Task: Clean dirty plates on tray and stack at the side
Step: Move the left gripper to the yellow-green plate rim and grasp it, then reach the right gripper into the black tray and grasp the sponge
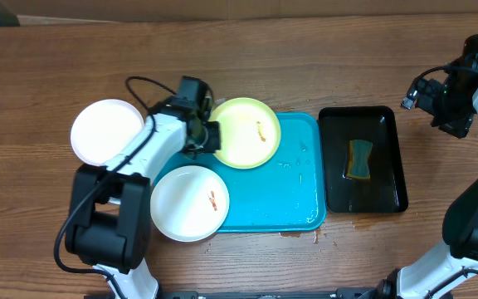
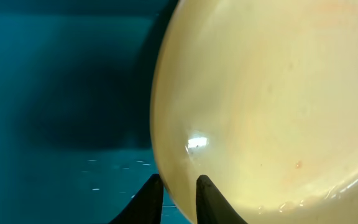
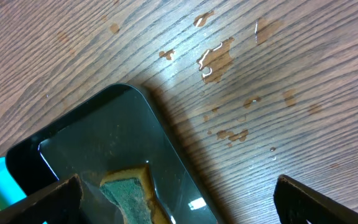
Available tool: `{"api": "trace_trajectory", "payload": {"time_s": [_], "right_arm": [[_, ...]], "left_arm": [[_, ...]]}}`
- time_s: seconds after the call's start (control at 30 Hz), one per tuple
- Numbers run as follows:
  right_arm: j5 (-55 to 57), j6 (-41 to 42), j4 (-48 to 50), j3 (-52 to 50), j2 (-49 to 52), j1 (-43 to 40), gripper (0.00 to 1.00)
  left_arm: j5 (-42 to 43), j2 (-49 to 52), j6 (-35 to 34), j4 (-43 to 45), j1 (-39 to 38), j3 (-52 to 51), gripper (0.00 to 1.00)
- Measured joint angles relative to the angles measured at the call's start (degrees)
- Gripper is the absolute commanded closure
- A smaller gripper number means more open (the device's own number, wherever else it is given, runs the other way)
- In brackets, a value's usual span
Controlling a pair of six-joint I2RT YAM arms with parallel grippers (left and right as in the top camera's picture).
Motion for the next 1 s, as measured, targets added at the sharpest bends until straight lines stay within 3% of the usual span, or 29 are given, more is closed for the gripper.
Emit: {"api": "trace_trajectory", "payload": {"time_s": [0.4, 0.87, 1.0], "right_arm": [[0.0, 0.0, 0.0, 0.0, 0.0, 0.0, 0.00], [0.0, 0.0, 0.0, 0.0, 0.0, 0.0, 0.00], [0.0, 0.0, 0.0, 0.0, 0.0, 0.0, 0.00]], "left_arm": [[-3.4, 0.0, -0.7, 1.6, -5.5, 0.0, 0.63], [-6.2, 0.1, -3.0, 3.4, -6.4, -0.1, 0.64], [-8.1, 0.8, -3.2, 4.2, -6.6, -0.1, 0.80]]}}
